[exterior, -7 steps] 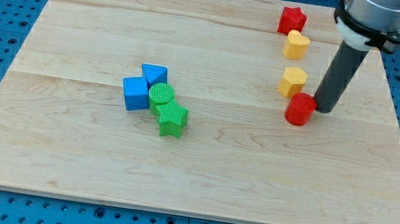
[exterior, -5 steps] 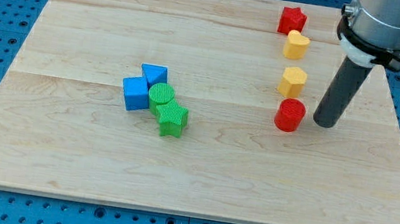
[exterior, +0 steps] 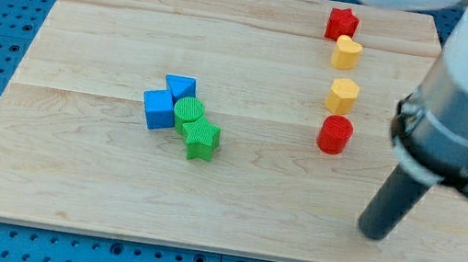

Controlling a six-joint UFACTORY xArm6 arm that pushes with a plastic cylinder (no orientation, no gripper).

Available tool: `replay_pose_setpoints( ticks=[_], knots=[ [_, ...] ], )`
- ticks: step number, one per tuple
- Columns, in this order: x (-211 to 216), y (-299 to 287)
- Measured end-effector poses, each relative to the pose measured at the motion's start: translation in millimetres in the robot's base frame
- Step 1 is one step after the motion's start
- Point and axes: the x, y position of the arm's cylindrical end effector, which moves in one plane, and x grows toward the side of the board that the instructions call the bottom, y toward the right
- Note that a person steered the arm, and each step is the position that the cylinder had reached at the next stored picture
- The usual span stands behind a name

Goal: Point your arm at blue cube

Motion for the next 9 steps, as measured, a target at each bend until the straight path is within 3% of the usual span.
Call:
replay_pose_setpoints(
  ticks=[1,2,4,5,8,9],
  knots=[
    [28,-44],
    [27,-86],
    [14,-273],
    [3,-333],
    [-81,-360],
    [-113,-341]
  ],
)
